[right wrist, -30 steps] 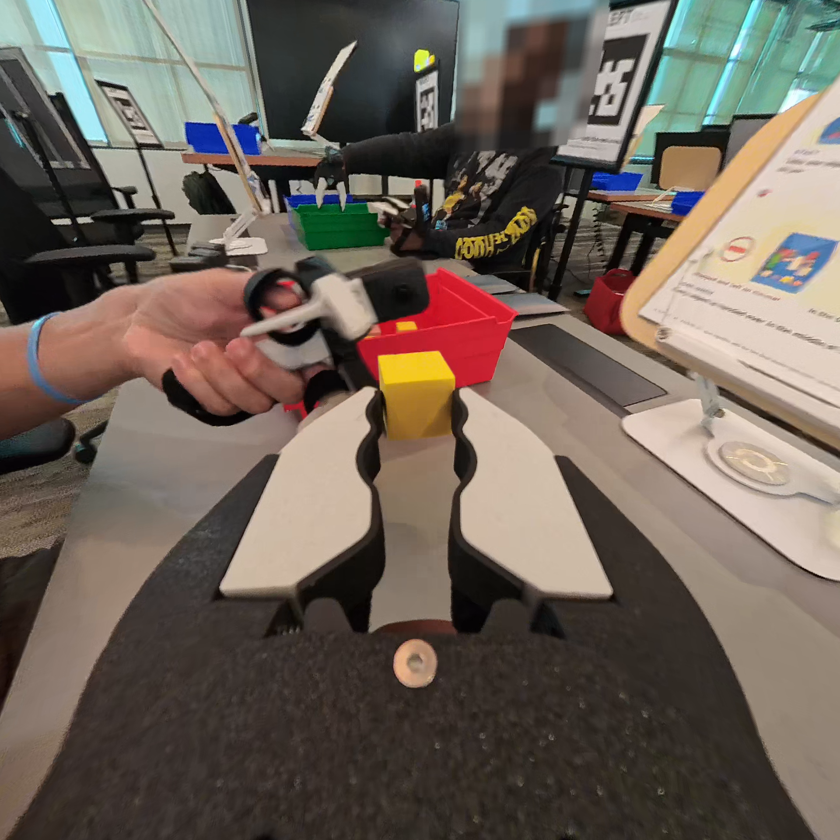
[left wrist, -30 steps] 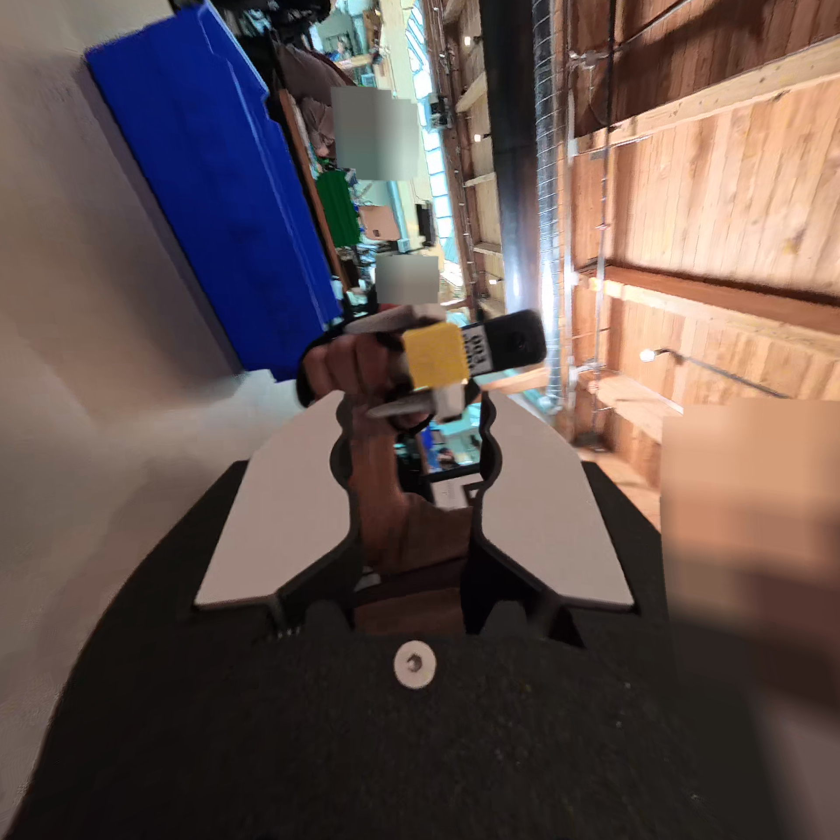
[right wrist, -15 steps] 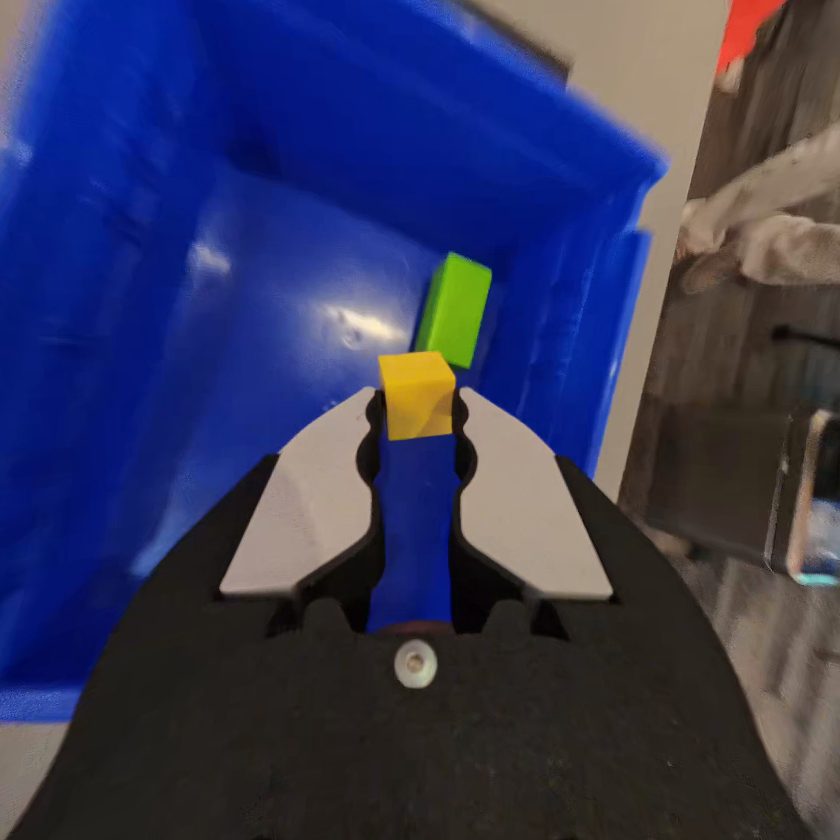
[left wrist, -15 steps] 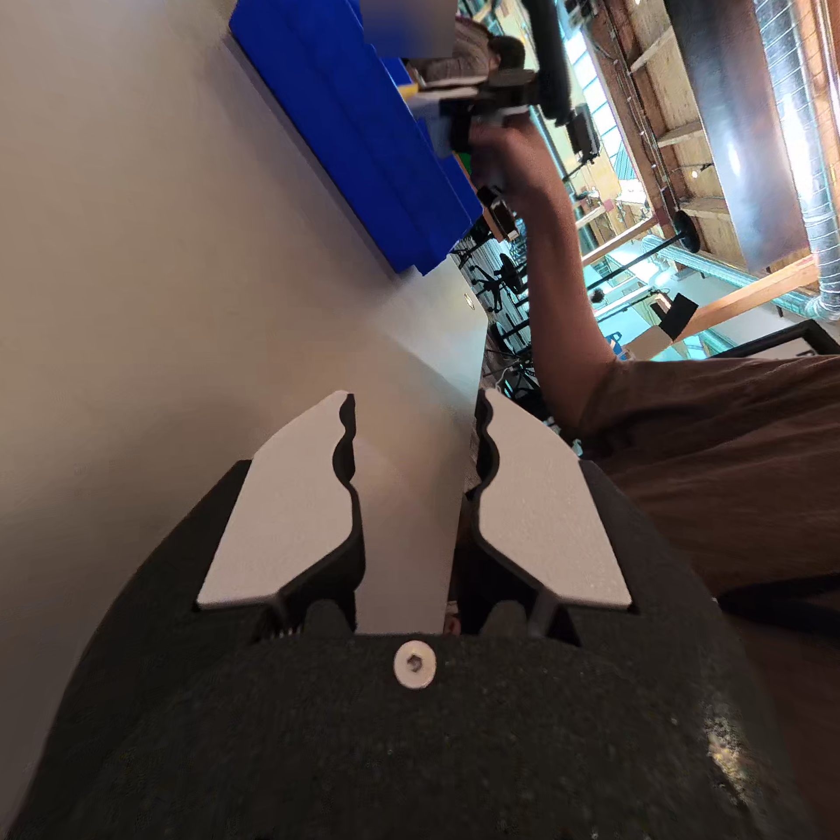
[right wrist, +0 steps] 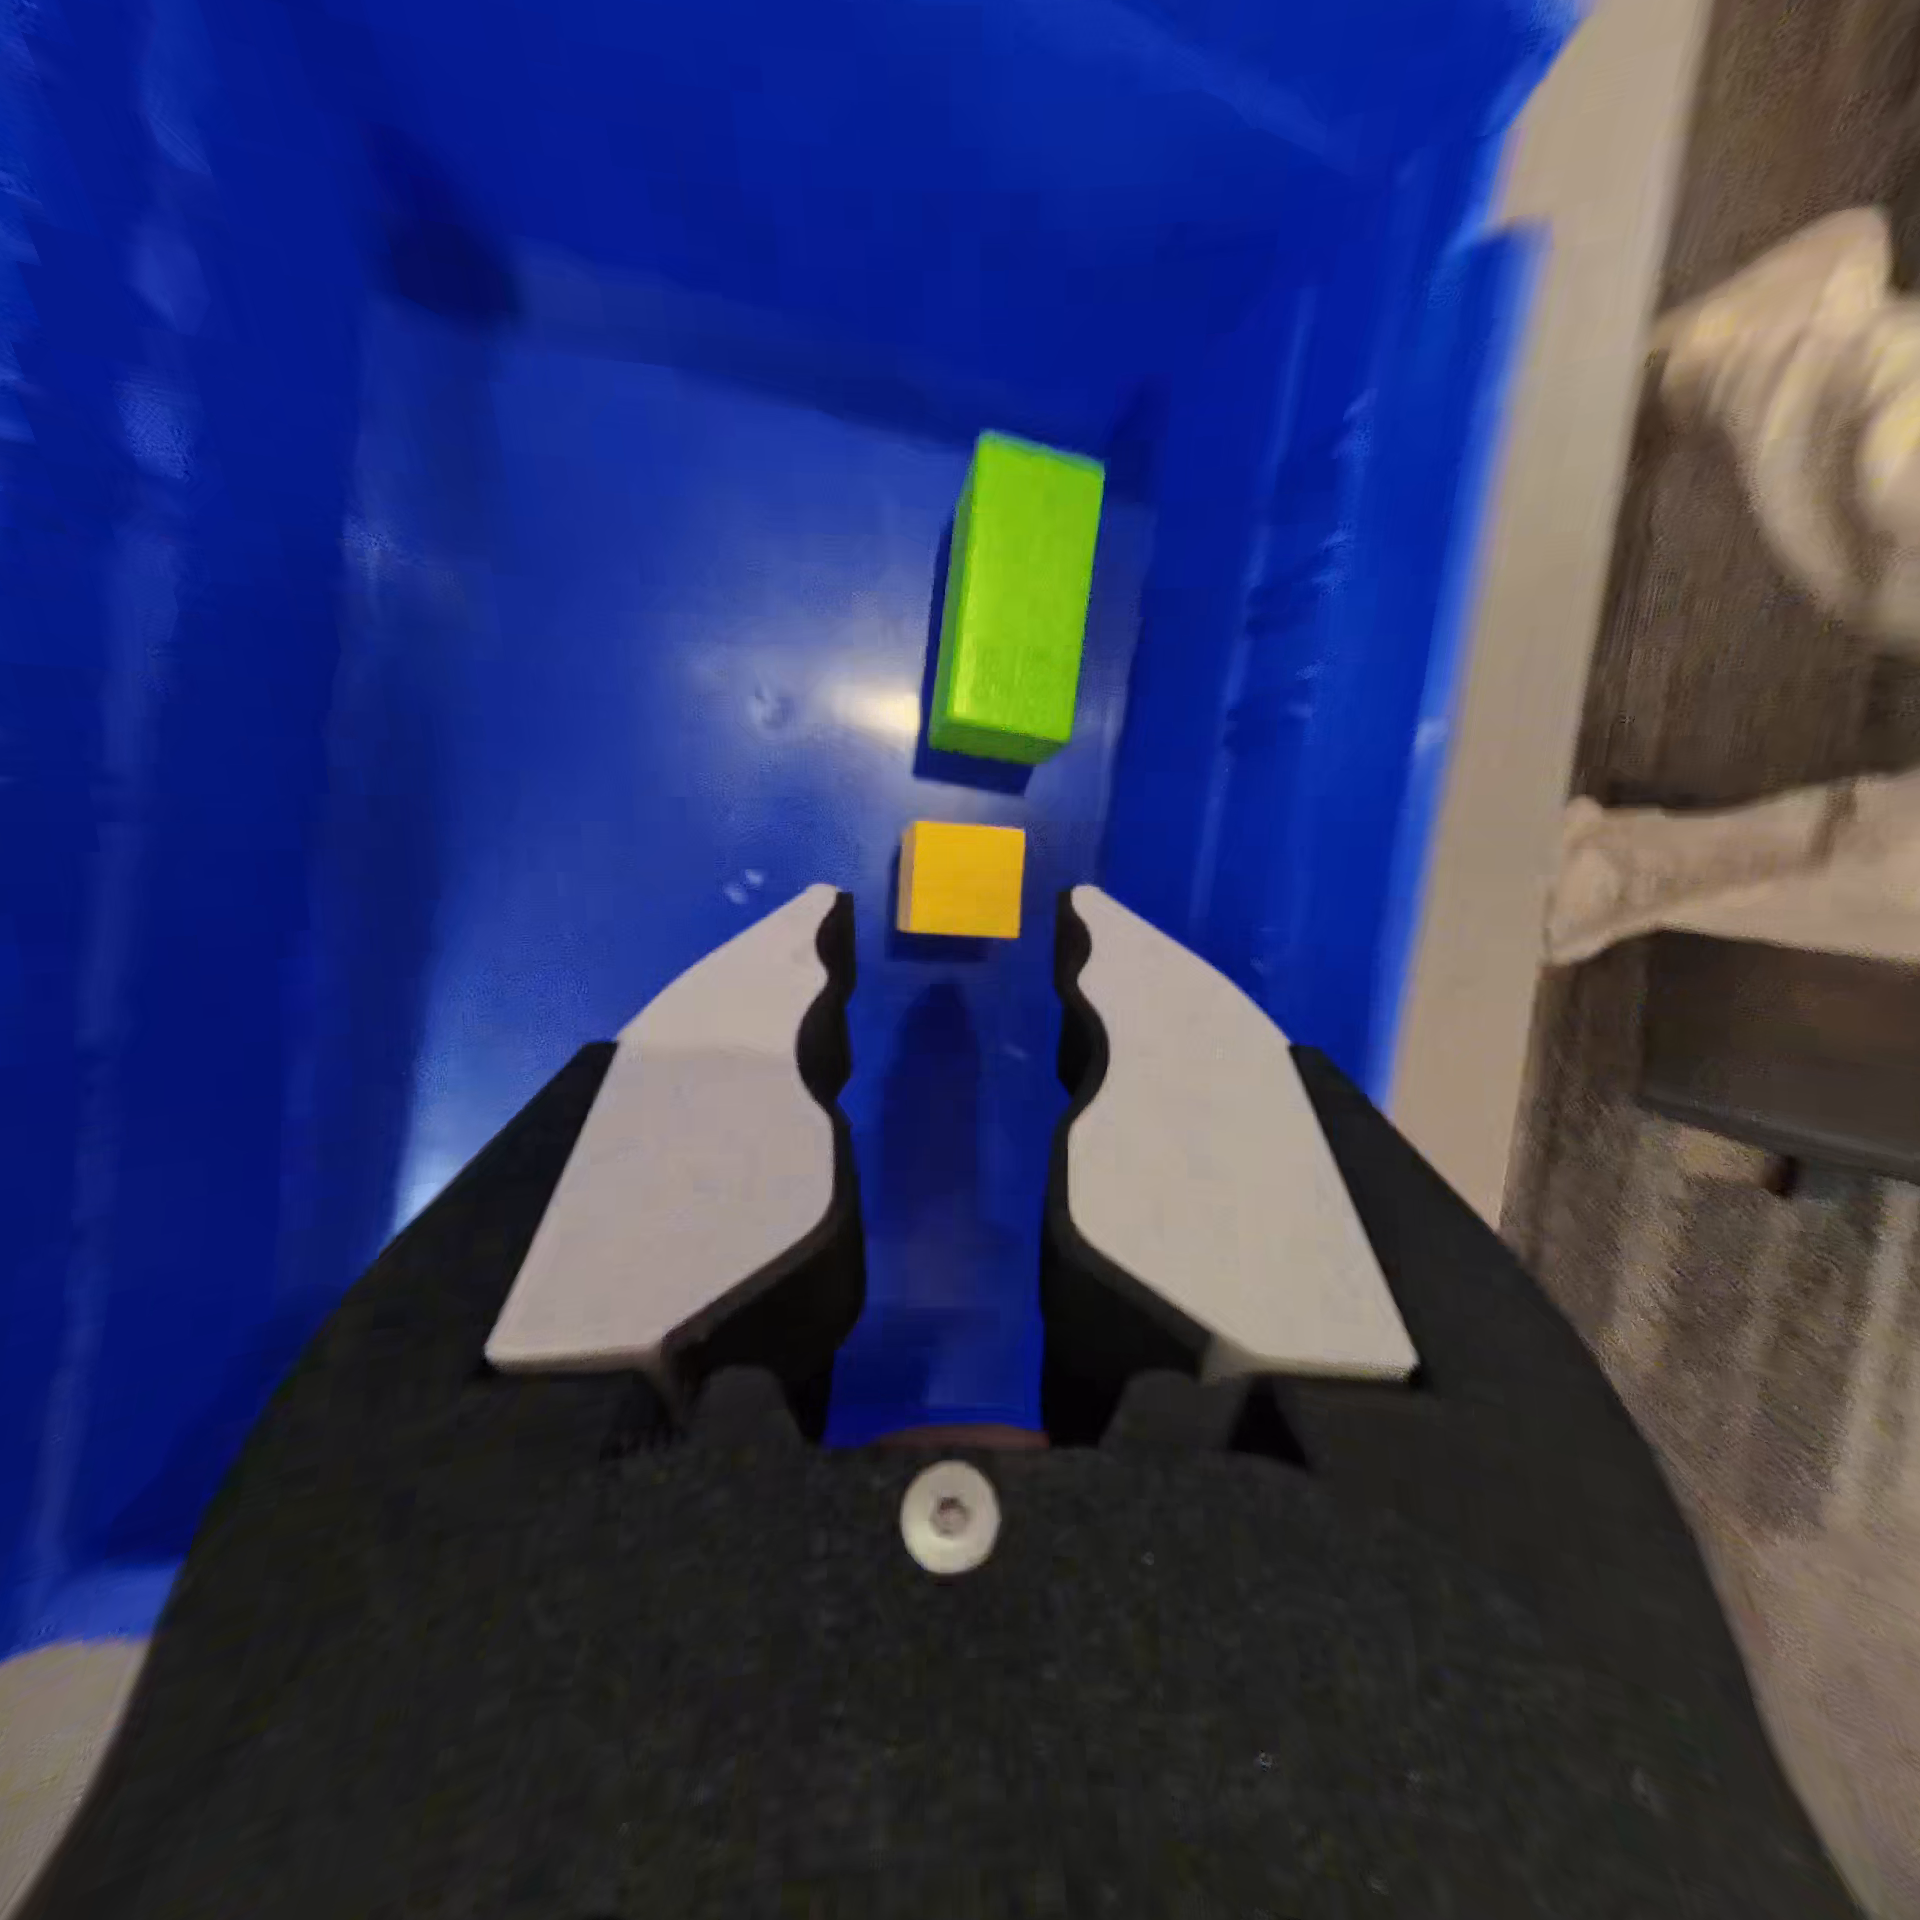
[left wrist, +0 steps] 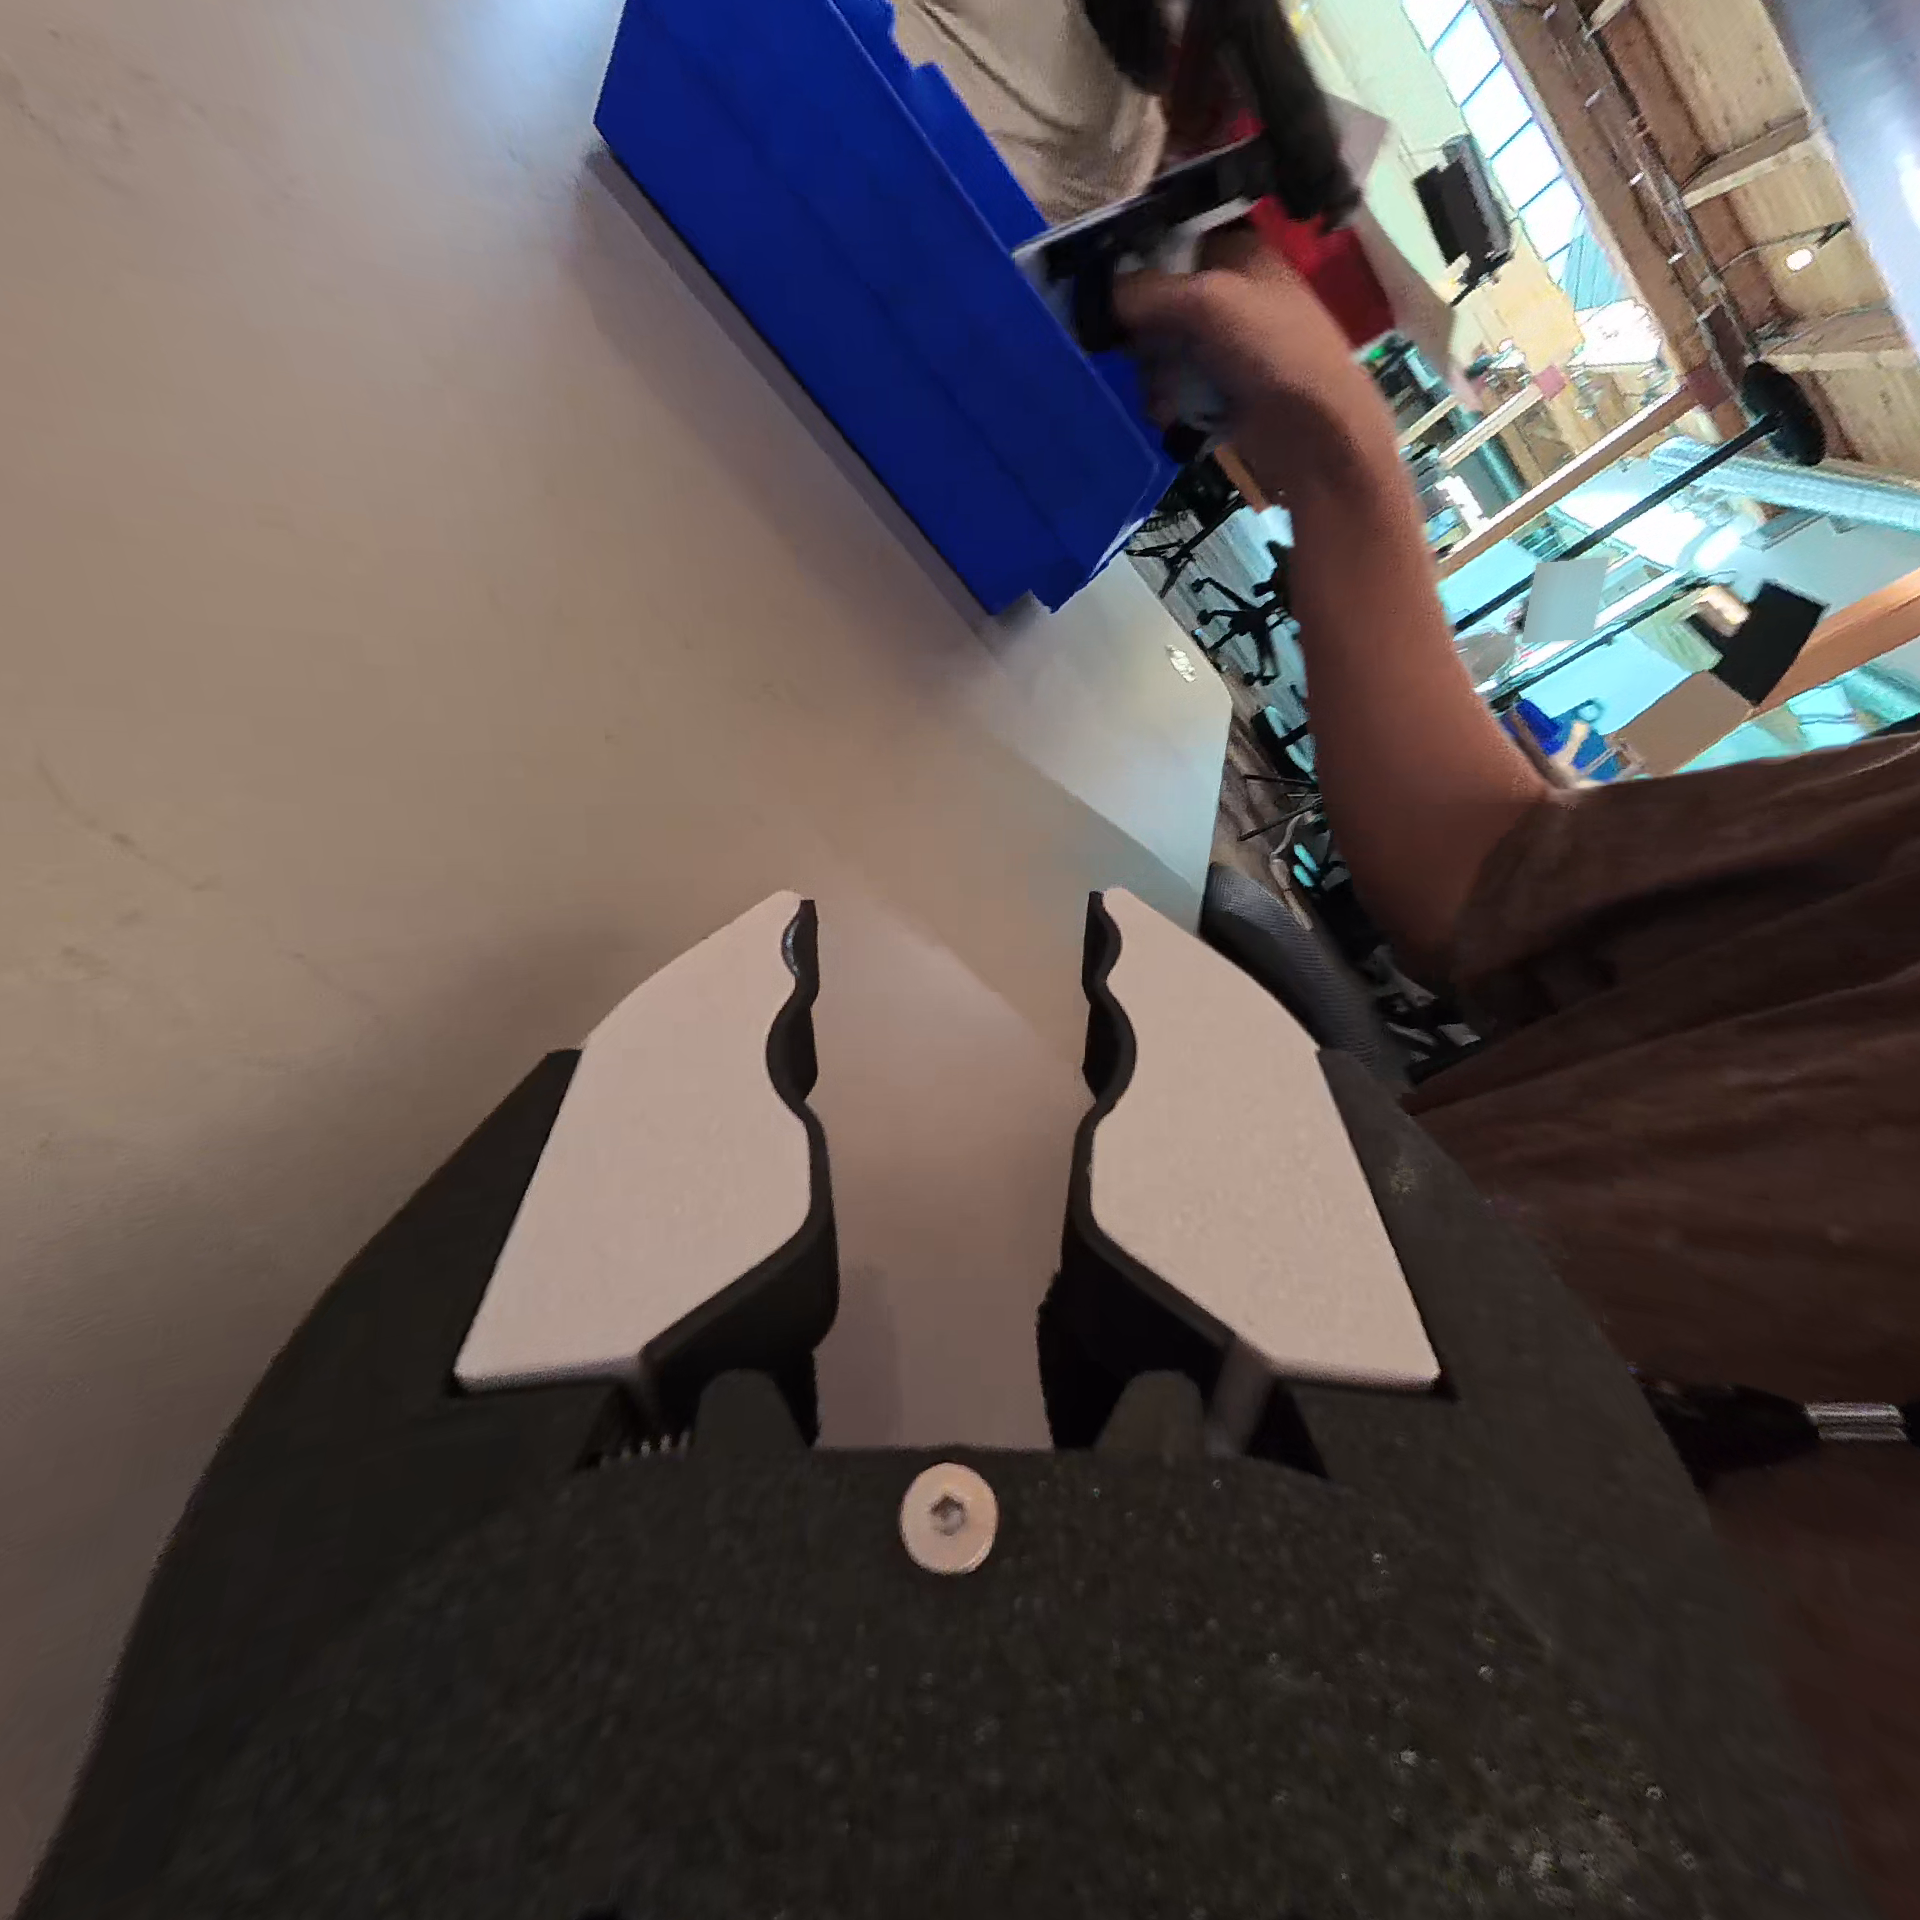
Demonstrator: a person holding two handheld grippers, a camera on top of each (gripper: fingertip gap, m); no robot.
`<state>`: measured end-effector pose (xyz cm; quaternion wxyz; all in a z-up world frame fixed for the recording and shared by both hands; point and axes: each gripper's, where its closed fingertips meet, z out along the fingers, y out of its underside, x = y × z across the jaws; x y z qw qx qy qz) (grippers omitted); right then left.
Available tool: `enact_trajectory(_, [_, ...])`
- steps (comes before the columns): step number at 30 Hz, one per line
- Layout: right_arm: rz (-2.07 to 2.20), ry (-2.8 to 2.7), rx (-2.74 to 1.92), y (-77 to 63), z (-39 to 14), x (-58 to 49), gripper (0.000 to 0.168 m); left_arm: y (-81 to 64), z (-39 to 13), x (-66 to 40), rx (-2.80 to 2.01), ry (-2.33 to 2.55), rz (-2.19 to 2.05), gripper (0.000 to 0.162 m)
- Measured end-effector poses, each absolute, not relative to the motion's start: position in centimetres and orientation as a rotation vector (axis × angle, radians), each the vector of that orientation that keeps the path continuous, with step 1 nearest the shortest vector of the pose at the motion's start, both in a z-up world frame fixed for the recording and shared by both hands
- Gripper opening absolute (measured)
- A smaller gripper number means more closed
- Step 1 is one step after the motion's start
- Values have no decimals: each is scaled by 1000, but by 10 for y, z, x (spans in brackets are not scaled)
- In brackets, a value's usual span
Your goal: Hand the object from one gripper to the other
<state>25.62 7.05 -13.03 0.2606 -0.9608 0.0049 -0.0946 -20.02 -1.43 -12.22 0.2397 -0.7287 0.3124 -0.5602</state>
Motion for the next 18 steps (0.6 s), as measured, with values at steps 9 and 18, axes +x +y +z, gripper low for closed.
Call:
enact_trajectory(9, [452, -340, -1708, 26, 3, 48, 42, -4, -115, -209, -1881, 961, -1209, 49])
enact_trajectory(18, [729, -613, -1670, -2, -79, -92, 43, 7, -76, -227, -1860, 993, -1087, 49])
